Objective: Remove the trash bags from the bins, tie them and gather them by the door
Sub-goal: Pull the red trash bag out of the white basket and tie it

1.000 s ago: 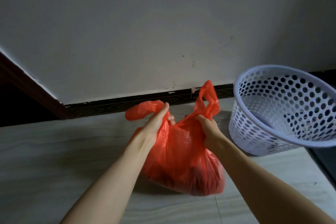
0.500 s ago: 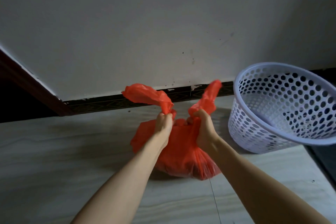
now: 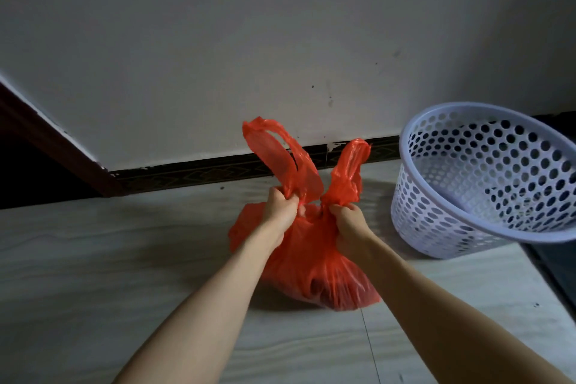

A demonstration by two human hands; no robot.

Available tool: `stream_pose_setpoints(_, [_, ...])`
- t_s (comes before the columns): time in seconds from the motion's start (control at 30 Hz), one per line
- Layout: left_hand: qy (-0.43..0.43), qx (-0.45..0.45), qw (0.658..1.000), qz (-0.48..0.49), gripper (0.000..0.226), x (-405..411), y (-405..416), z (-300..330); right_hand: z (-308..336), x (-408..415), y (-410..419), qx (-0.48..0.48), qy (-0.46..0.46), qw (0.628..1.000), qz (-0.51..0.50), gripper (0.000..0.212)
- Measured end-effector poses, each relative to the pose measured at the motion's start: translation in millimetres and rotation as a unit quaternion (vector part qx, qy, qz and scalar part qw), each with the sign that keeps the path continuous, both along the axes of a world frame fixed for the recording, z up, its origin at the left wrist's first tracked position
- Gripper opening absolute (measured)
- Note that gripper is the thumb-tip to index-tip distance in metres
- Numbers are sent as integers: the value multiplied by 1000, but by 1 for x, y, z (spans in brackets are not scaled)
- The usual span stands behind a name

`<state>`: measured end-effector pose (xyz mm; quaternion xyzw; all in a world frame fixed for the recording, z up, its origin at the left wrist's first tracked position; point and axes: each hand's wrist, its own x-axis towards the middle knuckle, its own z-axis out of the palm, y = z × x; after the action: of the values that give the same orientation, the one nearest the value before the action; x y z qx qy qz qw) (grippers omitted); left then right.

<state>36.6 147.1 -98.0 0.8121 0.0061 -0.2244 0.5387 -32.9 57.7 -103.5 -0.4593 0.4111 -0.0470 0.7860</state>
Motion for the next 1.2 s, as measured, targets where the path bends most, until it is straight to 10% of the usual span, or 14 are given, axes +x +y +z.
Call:
stream_pose_setpoints(0.37, [-110,250,908,-318,23,-8,7,14,11,-12,-4,121,-29,991,55,34])
stream_pose_setpoints(0.63, [123,-39,951,-281,19,-3,22,38,5,-6,-13,99,-3,995,-26,34])
stream_pose_setpoints(0.8, [49,54,960,-270,28,-7,21,29,7,-12,-13,63,-32,997,14,26])
stream_pose_setpoints(0.97, [-9,-29,973,-228,17,-16,14,26,11,-2,-11,-270,25,960,70,20])
stream_pose_setpoints(1.2, [-292,37,906,-305,25,-31,15,28,10,-7,-17,-337,114,932,69,29])
